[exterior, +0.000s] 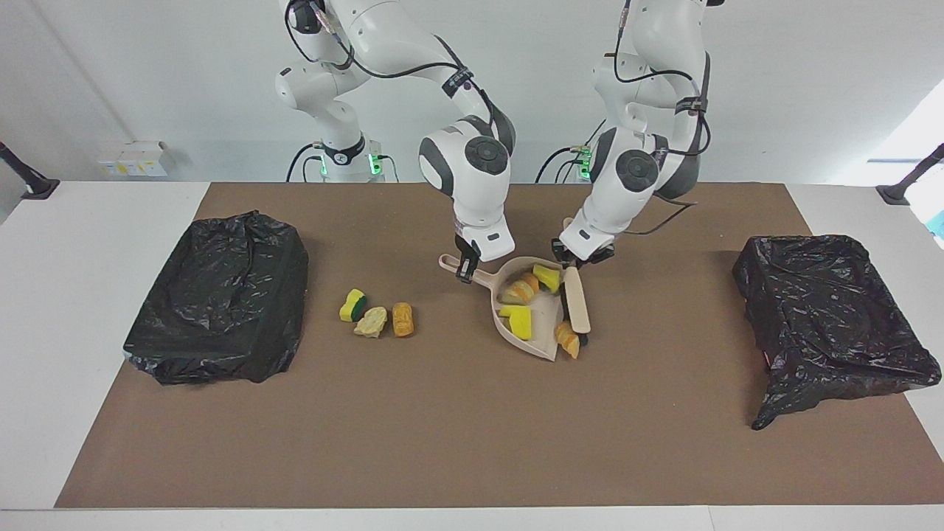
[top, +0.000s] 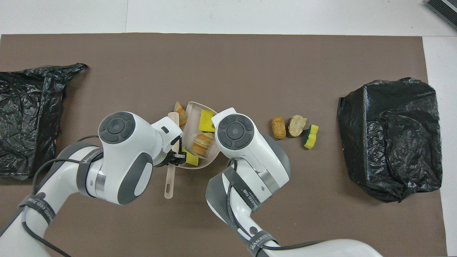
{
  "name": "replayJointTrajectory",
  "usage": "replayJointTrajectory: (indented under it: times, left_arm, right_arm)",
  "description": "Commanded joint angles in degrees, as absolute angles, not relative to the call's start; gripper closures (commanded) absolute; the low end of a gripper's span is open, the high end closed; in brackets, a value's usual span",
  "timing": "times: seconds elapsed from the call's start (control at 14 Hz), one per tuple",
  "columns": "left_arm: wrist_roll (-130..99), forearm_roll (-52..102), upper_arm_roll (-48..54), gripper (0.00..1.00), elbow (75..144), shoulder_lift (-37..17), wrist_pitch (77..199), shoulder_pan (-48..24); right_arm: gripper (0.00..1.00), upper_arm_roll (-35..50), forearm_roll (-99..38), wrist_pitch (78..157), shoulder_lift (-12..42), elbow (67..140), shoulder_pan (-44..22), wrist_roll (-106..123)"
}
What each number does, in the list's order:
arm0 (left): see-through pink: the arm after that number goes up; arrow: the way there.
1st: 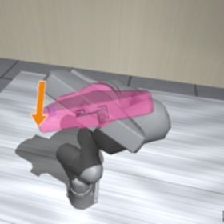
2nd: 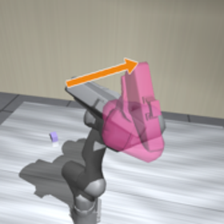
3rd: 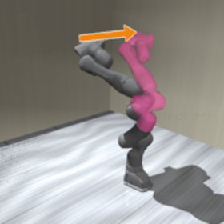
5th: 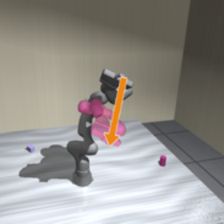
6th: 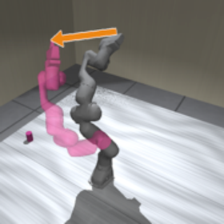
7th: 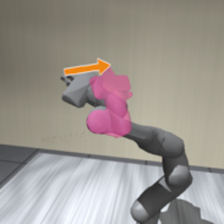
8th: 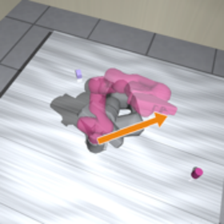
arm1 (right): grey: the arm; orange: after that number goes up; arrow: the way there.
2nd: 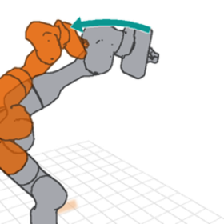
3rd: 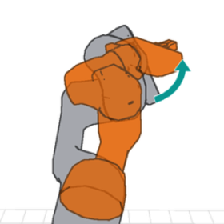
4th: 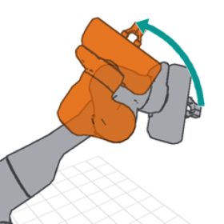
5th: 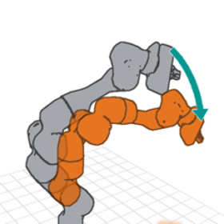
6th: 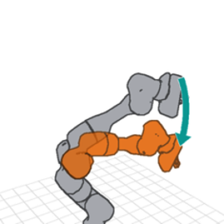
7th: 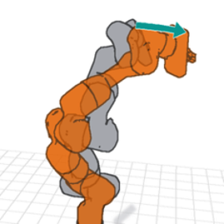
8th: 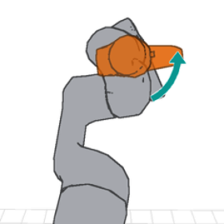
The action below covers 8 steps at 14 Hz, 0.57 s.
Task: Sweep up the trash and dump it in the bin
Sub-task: 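Sweep the bread and sponges into the dustpan with the left gripper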
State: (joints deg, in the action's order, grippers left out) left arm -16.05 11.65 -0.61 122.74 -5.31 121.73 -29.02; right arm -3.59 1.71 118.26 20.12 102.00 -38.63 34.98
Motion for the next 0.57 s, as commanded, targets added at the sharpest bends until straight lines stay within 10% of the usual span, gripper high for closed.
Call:
replayJointTrajectory:
  times: [0.0,0.5]
  left_arm:
    - [-15.8,14.5,-1.4,1.00,124.2,-3.3,120.2,-32.2]
    - [-16.2,13.9,-2.3,1.00,121.9,-3.5,119.5,-28.1]
  right_arm:
    - [1.00,-3.3,3.4,119.5,18.7,103.7,-38.4,33.0]
    - [1.00,-3.3,3.3,118.1,18.5,103.4,-37.7,32.9]
